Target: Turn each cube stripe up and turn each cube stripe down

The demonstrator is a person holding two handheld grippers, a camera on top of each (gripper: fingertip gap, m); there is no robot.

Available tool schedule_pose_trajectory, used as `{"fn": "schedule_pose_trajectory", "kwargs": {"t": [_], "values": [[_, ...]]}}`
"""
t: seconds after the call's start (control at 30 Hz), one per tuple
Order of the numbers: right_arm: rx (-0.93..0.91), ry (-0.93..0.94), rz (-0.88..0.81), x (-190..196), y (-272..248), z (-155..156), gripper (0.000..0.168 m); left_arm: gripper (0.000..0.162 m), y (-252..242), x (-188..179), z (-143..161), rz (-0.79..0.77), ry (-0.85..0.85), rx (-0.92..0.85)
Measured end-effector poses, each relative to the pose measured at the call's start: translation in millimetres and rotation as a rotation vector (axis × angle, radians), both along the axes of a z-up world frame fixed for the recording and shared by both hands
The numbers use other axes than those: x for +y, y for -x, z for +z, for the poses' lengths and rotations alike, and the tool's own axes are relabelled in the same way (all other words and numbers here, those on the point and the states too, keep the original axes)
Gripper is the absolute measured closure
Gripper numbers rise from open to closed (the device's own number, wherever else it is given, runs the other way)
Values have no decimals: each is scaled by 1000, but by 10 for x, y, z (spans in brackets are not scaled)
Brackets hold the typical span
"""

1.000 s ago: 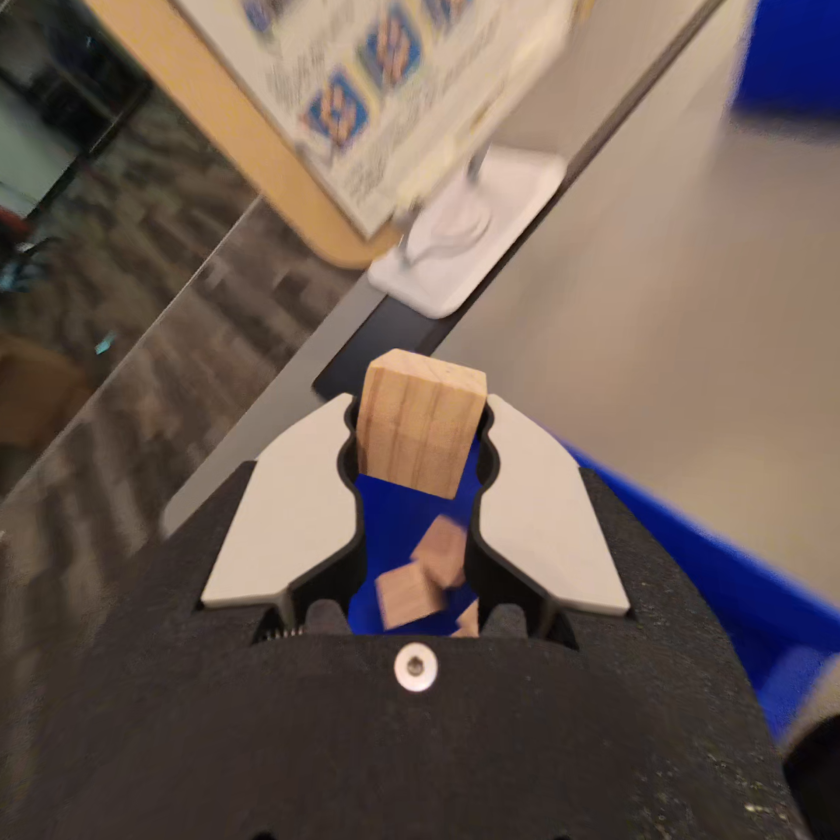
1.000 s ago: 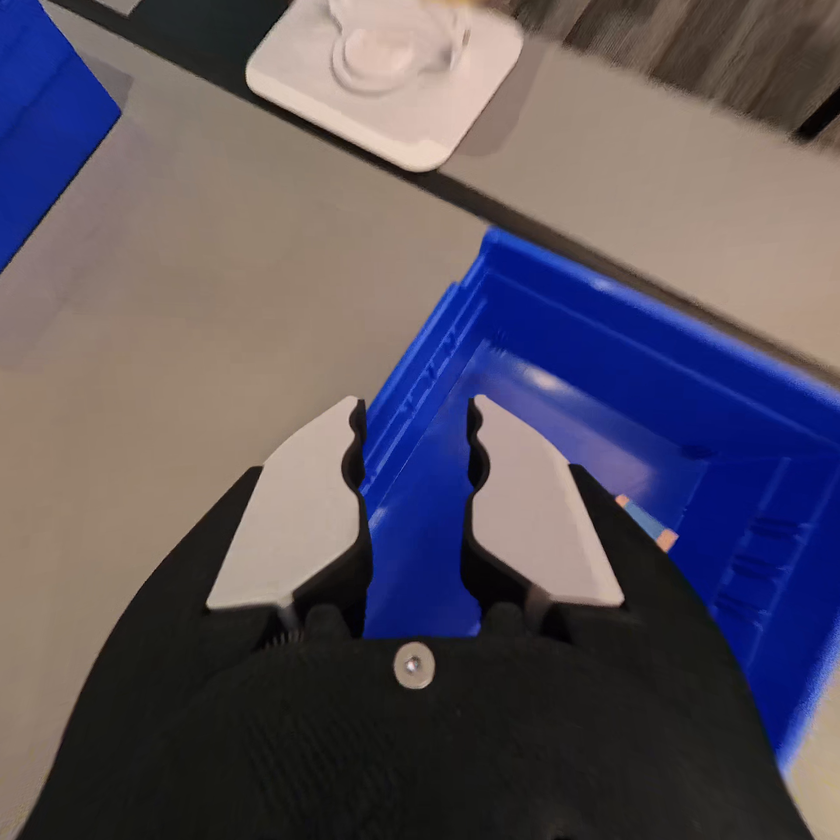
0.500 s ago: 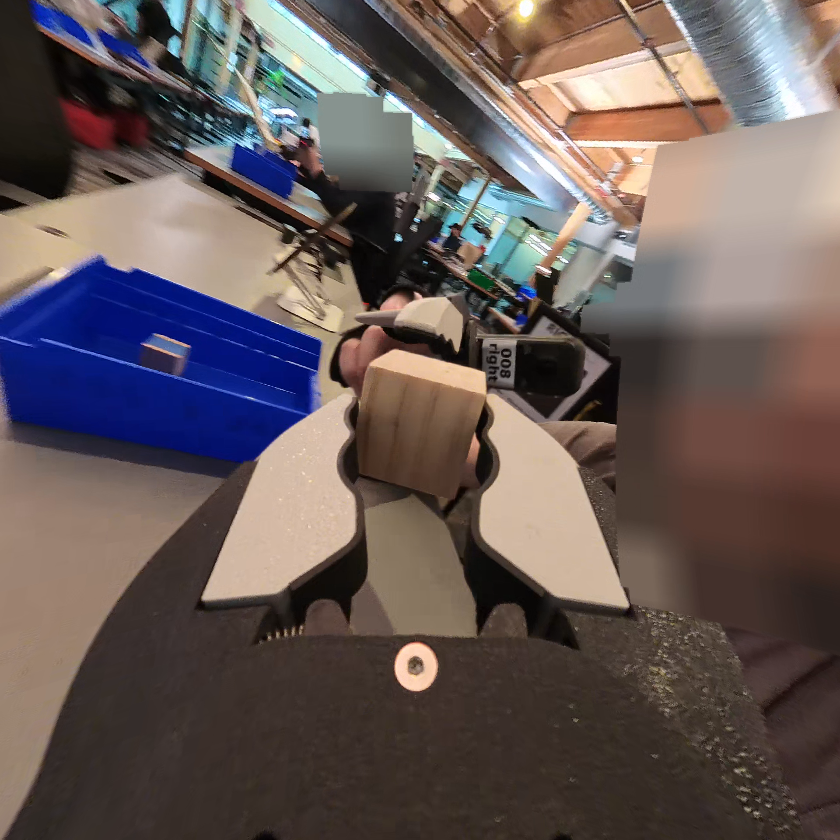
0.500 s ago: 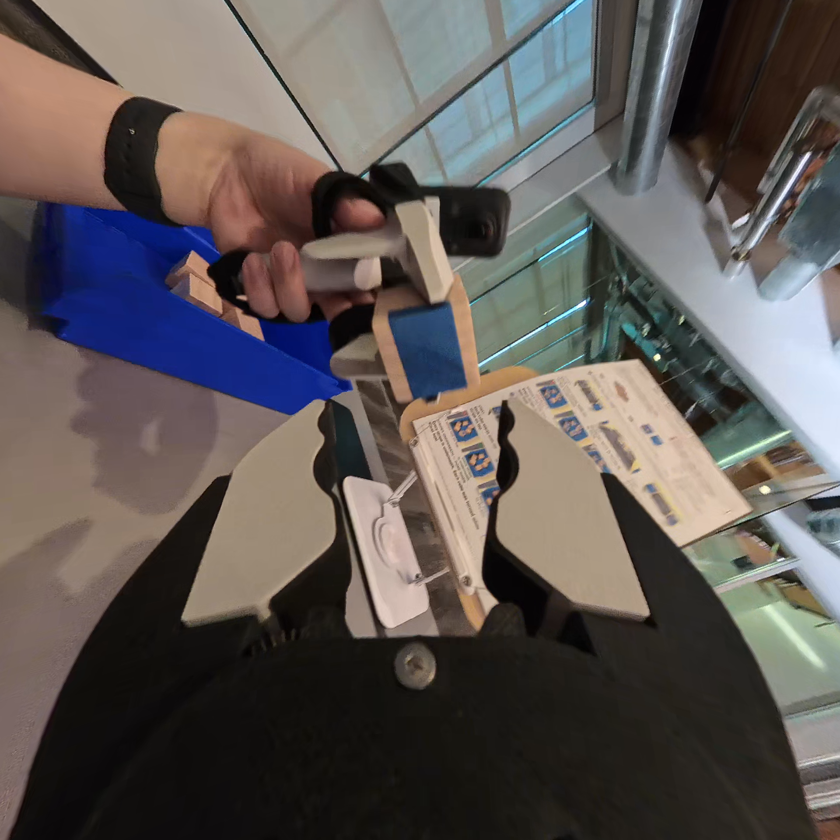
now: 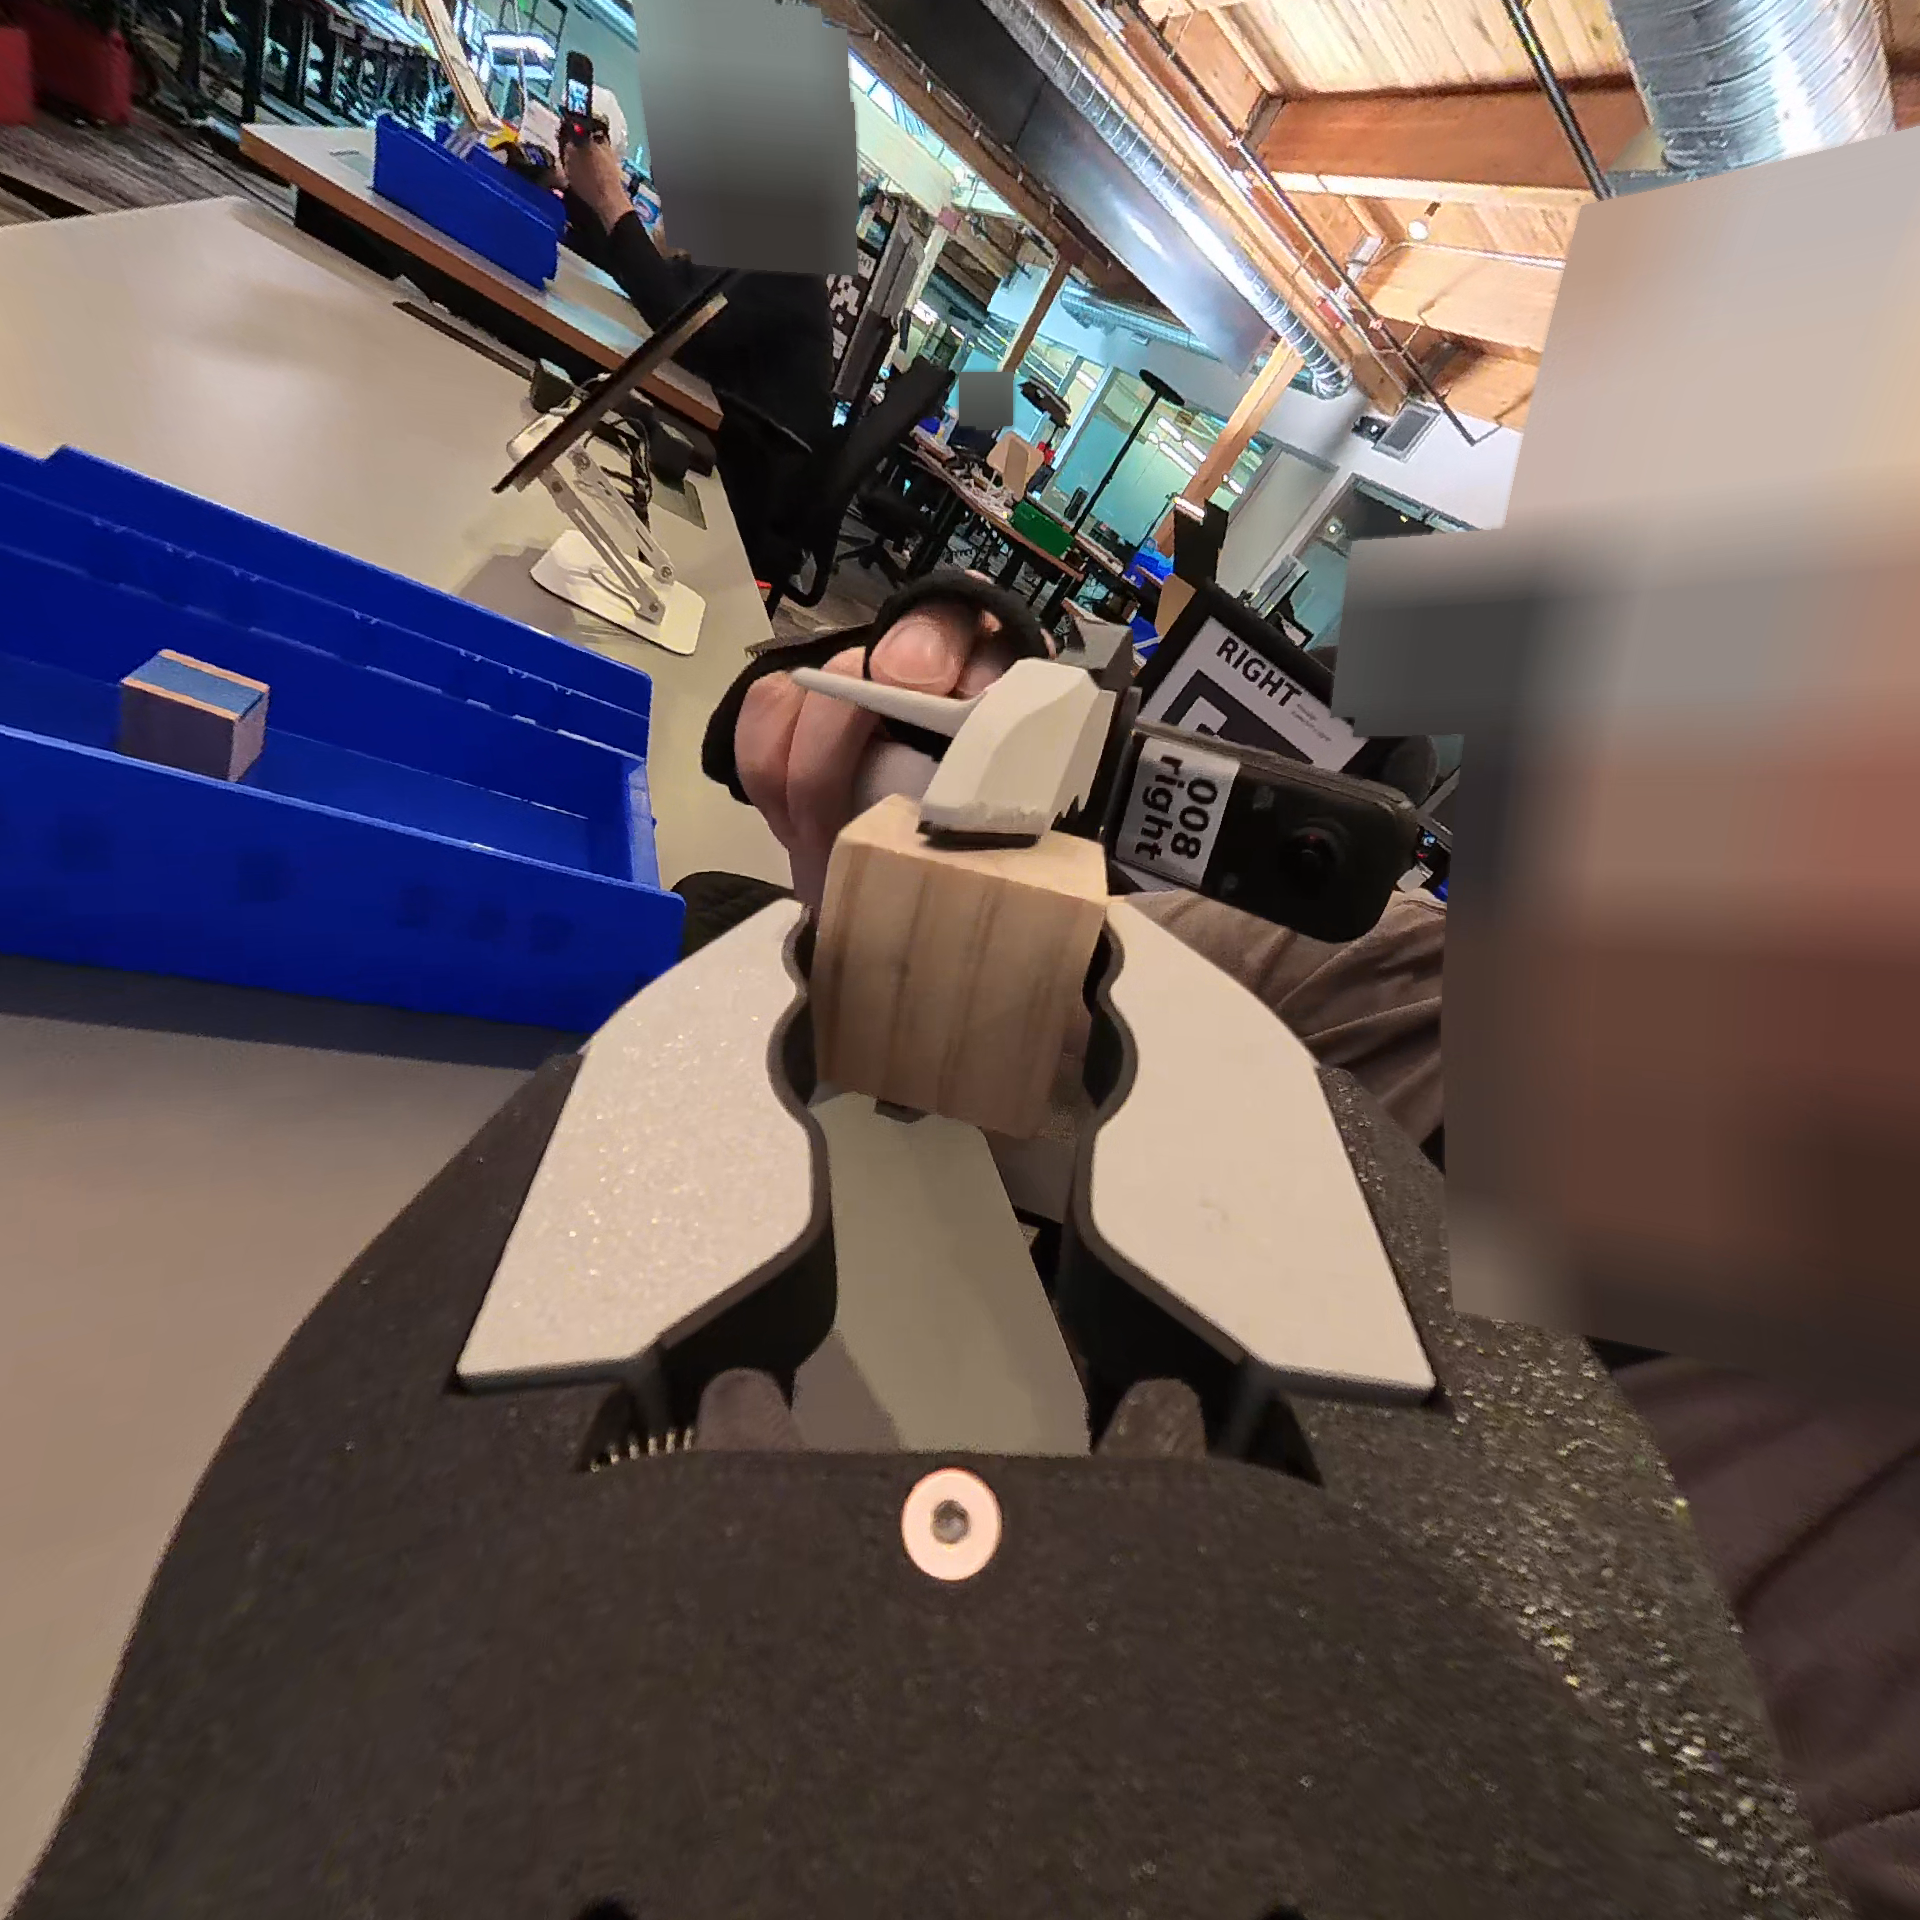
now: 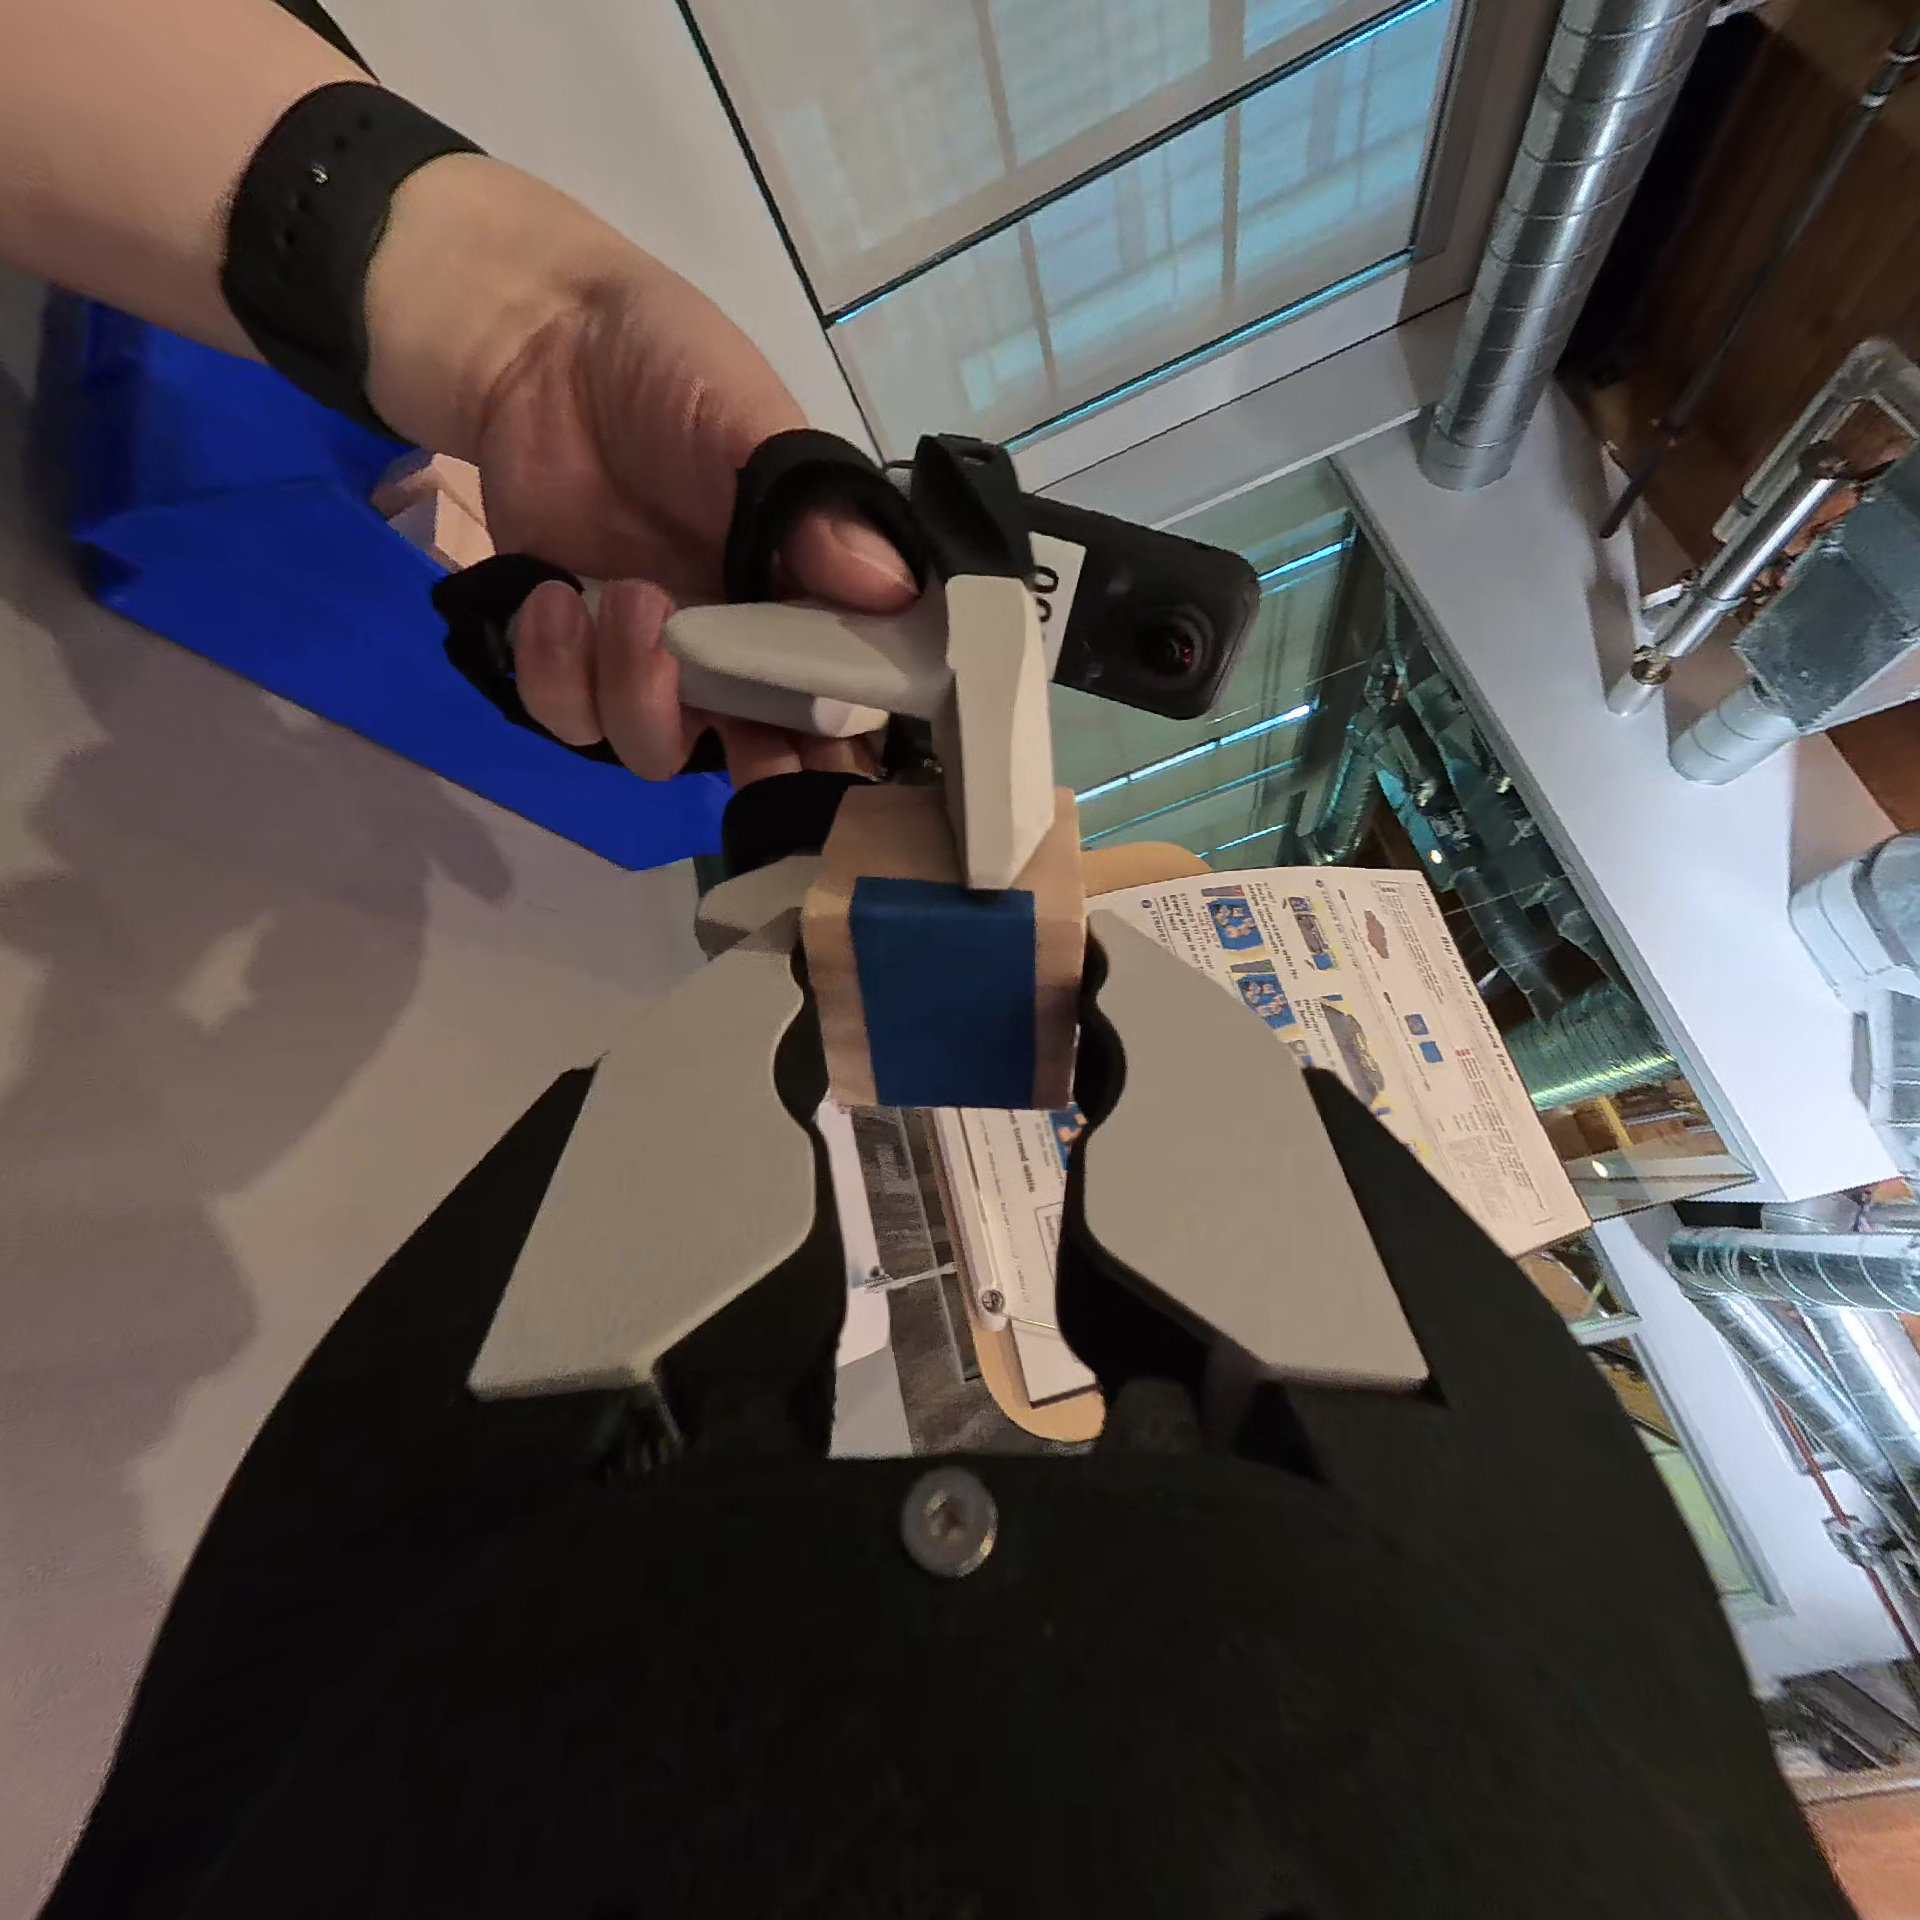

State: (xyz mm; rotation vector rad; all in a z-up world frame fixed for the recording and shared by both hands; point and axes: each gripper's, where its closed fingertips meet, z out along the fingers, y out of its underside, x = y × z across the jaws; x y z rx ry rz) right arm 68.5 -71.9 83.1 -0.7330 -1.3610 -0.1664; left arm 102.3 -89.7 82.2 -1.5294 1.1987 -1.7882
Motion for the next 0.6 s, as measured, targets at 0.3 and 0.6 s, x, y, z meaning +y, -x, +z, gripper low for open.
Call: {"fn": "schedule_pose_trajectory", "kwargs": {"t": [0.3, 0.6], "values": [[20, 403, -221, 501, -956, 240, 122, 100, 258, 178, 130, 113, -86, 25], [426, 1547, -819, 1737, -2629, -1408, 121, 108, 361, 245, 77, 225, -270, 154]]}}
